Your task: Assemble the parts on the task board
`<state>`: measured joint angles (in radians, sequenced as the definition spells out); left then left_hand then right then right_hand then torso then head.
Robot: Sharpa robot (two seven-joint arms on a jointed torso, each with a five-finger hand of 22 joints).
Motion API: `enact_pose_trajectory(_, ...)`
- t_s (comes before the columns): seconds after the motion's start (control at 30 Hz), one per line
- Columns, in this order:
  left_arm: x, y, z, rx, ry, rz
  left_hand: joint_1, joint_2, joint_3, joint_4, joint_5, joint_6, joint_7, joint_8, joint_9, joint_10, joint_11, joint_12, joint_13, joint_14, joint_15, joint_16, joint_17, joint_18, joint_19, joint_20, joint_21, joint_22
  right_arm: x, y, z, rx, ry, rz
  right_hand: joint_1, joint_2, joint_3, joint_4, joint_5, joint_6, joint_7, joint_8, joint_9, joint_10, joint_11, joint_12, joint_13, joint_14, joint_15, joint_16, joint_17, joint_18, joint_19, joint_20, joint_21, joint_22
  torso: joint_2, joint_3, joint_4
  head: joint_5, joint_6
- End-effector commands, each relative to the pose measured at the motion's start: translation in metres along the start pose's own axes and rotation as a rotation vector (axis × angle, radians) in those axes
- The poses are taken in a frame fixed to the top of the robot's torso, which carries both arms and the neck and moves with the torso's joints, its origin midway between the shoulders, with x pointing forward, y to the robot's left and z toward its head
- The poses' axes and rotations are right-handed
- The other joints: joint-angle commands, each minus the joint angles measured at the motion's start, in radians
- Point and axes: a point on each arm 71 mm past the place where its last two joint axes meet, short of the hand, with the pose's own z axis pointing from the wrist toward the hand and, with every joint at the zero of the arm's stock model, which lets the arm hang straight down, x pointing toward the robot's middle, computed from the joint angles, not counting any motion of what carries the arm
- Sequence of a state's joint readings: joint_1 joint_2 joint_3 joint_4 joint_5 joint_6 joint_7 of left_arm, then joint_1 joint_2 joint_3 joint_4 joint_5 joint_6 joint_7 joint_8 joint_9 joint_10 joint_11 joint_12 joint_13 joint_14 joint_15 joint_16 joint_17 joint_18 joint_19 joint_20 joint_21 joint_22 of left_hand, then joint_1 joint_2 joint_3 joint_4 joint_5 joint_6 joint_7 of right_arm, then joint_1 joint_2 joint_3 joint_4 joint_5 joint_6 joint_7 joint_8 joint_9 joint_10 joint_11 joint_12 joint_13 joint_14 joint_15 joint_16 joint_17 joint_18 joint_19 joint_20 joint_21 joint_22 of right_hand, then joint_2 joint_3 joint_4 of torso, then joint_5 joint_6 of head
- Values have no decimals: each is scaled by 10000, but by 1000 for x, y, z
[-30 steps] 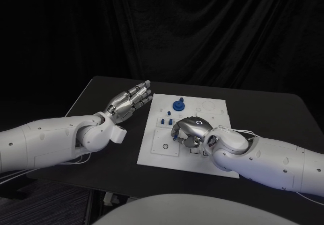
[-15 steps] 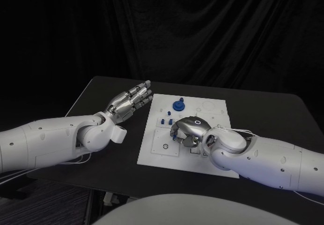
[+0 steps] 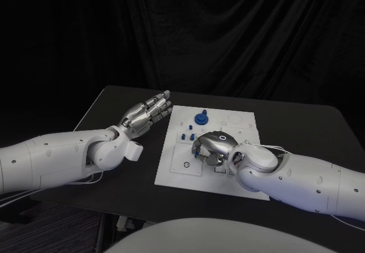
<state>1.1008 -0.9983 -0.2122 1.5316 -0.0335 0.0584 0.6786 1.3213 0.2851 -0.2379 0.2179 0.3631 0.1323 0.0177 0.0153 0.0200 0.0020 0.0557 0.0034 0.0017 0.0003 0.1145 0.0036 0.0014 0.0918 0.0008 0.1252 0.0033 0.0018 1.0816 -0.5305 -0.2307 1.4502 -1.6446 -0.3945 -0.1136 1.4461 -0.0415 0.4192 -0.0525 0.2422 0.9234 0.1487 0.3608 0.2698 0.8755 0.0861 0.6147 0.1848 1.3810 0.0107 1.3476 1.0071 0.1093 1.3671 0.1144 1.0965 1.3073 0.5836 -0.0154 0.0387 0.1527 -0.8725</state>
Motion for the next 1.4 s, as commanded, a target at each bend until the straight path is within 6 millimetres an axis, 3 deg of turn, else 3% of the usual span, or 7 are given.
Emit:
enact_pose_trajectory(0.03, 2, -7, 0, 1157, 100, -150, 76, 11, 55, 18, 47, -11, -22, 65, 13, -20, -79, -34, -17, -3, 94, -36, -14, -126, -6, 70, -29, -5, 4, -1, -1, 190, 249, -61, -42, -76, -55, 12, -26, 76, -18, -57, 17, 66, -3, -31, -1, -39, -25, -46, -7, -36, -67, -23, -66, 1209, -8, 0, -8, -15, -2)
enact_pose_trajectory(1.07, 1, -6, 0, 1026, 97, -153, 100, 9, 86, -7, 77, -28, 1, 61, 10, -20, -79, -34, -17, -3, 116, -36, -14, -135, -6, 82, -29, -7, 6, -4, -1, 313, 459, -114, -61, -93, -49, 26, 36, -1, 17, -227, 54, 24, 39, -207, -70, -166, -1, -215, -277, 11, -194, -15, -356, 1121, -4, -7, 3, 7, -2)
enact_pose_trajectory(1.27, 0, -5, 0, 1017, 97, -152, 135, 15, 150, -48, 113, 17, 131, 71, 19, -20, -131, -34, -17, -3, 136, -36, -14, -146, -5, 94, -29, -6, 7, -4, 0, 253, 600, -137, -393, -310, -120, 280, -301, -938, 287, -1076, -224, -584, 312, -643, -226, -321, 230, -392, -565, 54, -360, 156, -769, 997, -7, -8, 4, 1, -2)
enact_pose_trajectory(1.3, 0, -5, 0, 1016, 94, -150, 135, 15, 150, -48, 113, 17, 131, 71, 19, -20, -131, -34, -17, -3, 136, -36, -14, -146, -5, 94, -29, -6, 8, -3, 0, 240, 635, -141, -611, -486, -258, 426, -500, -1496, 300, -1471, -401, -1104, 431, -909, -332, -387, 336, -448, -667, 72, -425, 241, -930, 946, -5, -7, 4, -1, -2)
enact_pose_trajectory(1.33, 0, -5, 0, 1016, 90, -146, 139, 15, 158, -54, 124, 24, 146, 73, 20, -20, -135, -34, -17, -3, 137, -36, -14, -147, -6, 94, -29, -7, 8, -3, 0, 215, 670, -146, -677, -557, -352, 470, -512, -1830, 219, -1682, -497, -1331, 481, -1007, -372, -420, 370, -472, -716, 81, -458, 285, -1013, 919, -8, -7, 2, 1, -2)
enact_pose_trajectory(1.37, 0, -5, 0, 1015, 87, -144, 142, 14, 163, -58, 131, 25, 155, 73, 21, -20, -138, -34, -17, -3, 138, -36, -14, -148, -5, 94, -29, -5, 8, -3, 0, 191, 691, -149, -725, -643, -592, 519, -656, -2488, -24, -2070, -686, -1886, 587, -1205, -457, -529, 467, -550, -870, 111, -551, 373, -1221, 852, -8, -7, 4, -2, -2)
enact_pose_trajectory(1.4, 0, -5, 0, 1013, 85, -142, 144, 13, 166, -61, 136, 26, 162, 73, 21, -20, -141, -34, -17, -3, 138, -36, -14, -148, -5, 94, -28, -3, 8, -3, 0, 163, 709, -151, -728, -674, -718, 535, -786, -2824, -122, -2238, -796, -2190, 648, -1308, -507, -586, 513, -582, -935, 127, -607, 421, -1343, 814, -10, -7, 3, -6, -2)
